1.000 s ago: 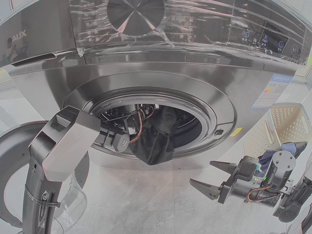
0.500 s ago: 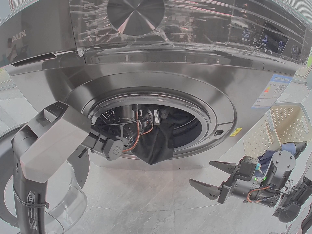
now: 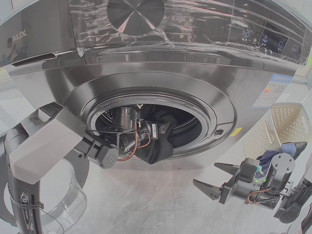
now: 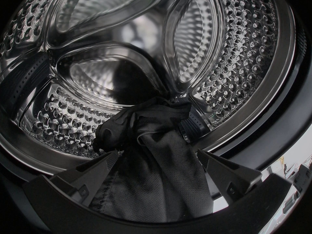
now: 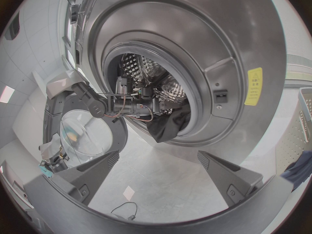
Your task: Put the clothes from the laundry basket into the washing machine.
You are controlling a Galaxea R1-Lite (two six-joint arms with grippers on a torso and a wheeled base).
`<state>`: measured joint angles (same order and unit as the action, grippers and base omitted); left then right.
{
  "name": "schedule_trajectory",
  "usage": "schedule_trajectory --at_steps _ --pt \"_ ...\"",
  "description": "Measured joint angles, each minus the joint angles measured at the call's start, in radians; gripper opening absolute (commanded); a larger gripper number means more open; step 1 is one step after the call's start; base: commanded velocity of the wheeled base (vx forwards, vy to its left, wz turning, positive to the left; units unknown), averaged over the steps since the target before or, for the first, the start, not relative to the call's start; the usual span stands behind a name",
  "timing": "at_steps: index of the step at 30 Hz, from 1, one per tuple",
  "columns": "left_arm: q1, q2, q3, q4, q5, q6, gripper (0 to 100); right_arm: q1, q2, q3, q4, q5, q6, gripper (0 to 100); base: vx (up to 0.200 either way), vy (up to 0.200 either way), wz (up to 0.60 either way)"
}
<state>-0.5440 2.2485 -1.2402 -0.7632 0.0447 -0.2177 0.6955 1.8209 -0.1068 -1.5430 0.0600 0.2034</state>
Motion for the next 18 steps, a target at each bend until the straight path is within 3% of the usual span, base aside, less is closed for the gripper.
schedule_trajectory --at_steps 2,3,18 --pt "0.000 0.004 -0.001 0.000 0.000 0.001 100 -0.002 0.006 0.006 0.000 -0.027 -0.001 100 0.000 0.000 0.00" --pt "-0.002 0.008 -0.003 -0.002 0.001 0.001 0 -0.003 0.012 0.010 0.000 -0.037 -0.002 100 0.000 0.000 0.00" --pt "0.003 0.092 -0.152 -0.024 0.032 -0.003 0 -0.014 0.058 0.018 -0.001 -0.052 -0.007 100 0.000 0.000 0.00"
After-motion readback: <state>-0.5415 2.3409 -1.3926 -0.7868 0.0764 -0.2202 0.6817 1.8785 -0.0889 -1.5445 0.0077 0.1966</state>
